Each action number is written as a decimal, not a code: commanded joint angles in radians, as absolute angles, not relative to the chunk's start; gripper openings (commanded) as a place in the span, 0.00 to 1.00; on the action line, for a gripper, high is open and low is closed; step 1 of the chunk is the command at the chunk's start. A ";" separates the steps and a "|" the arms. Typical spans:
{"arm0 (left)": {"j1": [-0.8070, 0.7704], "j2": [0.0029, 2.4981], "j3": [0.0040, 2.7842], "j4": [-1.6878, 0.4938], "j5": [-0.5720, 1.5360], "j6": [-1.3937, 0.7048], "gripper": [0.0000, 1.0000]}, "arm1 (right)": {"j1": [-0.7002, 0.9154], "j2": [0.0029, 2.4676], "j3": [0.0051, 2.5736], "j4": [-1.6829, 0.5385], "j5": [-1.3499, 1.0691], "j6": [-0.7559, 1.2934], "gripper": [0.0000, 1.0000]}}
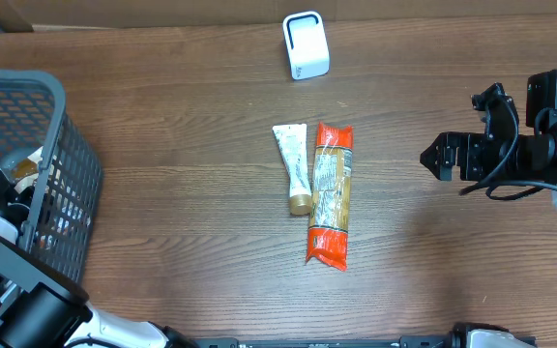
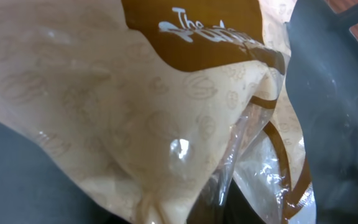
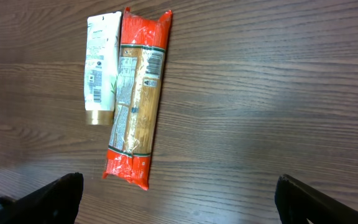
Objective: Scan the item barcode
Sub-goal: 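Grasp the brown snack bag with the left gripper and lift it out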
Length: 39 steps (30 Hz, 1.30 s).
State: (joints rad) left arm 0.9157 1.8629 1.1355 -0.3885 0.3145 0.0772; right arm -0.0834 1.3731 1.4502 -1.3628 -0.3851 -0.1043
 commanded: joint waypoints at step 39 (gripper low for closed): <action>0.523 1.792 2.666 -1.631 0.670 0.022 0.08 | -0.078 1.366 1.472 -1.337 -0.382 -0.101 1.00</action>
State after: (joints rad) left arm 0.6128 1.8103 2.6511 -1.5951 0.6186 0.0284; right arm -0.0834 1.3731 1.4502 -1.3437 -0.3851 -0.1043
